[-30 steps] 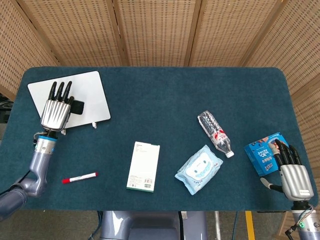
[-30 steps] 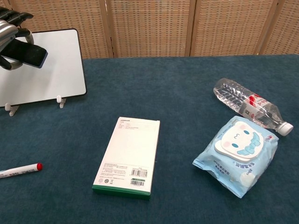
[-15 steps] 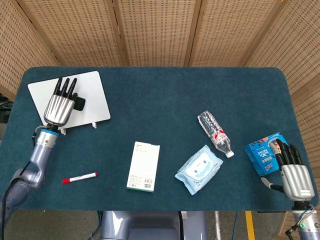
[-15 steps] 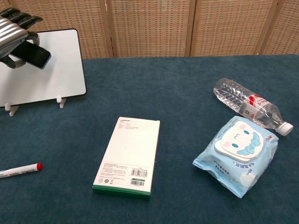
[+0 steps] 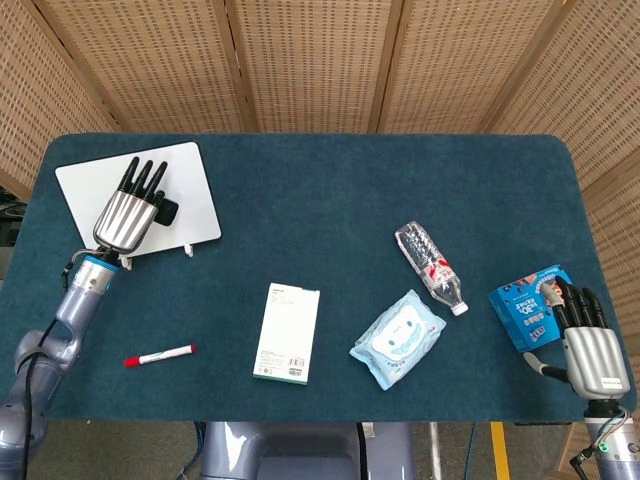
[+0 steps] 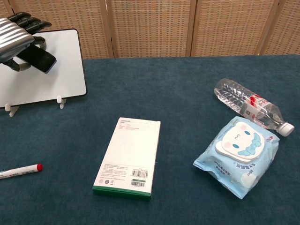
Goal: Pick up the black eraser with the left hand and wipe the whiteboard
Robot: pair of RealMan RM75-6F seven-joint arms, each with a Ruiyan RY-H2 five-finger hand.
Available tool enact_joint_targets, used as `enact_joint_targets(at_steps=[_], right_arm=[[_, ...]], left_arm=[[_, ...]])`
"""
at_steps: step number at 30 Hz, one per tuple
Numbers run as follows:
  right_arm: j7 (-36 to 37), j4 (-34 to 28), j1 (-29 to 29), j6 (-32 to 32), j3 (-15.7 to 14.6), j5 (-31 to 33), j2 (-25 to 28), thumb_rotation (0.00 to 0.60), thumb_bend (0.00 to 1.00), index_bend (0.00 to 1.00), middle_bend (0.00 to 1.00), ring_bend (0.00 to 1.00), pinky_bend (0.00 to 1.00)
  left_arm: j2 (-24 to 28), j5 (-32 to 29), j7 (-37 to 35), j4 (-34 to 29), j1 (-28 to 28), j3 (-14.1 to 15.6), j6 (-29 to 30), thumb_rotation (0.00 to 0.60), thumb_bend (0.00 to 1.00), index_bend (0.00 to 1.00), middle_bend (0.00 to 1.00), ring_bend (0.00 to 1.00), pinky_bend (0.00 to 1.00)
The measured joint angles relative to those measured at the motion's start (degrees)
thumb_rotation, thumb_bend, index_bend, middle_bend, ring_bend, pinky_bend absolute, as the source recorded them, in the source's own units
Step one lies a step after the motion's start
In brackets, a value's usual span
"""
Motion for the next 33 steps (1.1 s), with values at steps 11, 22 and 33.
enact_joint_targets(at_steps=[11,22,33], right_arm=[[-0.13,0.93,0.66,-1.75,0.60,1.88,-0.57,0.600,0.05,0.03,0.00,0.00,0.00],[-0.55,1.42,0.98,-2.10,0.97,2.55,-1.19,0.600,0.05,0.03,0.00,0.00,0.00],[-0.27,1.74,0.99,-1.77,1.15,2.59,-1.38,0.600,0.05,0.03,0.00,0.00,0.00]], left_arm=[[-1.59,1.10,-1.50,4.15,-0.65,1.72,-4.92,0.600,0.33,0.41,0.00,0.00,0.00],[-1.57,0.86,-1.51,5.34,-1.04,1.85,-7.79,0.600,0.32,0.40,0.00,0.00,0.00],[-1.48,0.93,-1.14,5.73,-1.33,2.22,-9.71,0.600,0.25,0.38,0.00,0.00,0.00]])
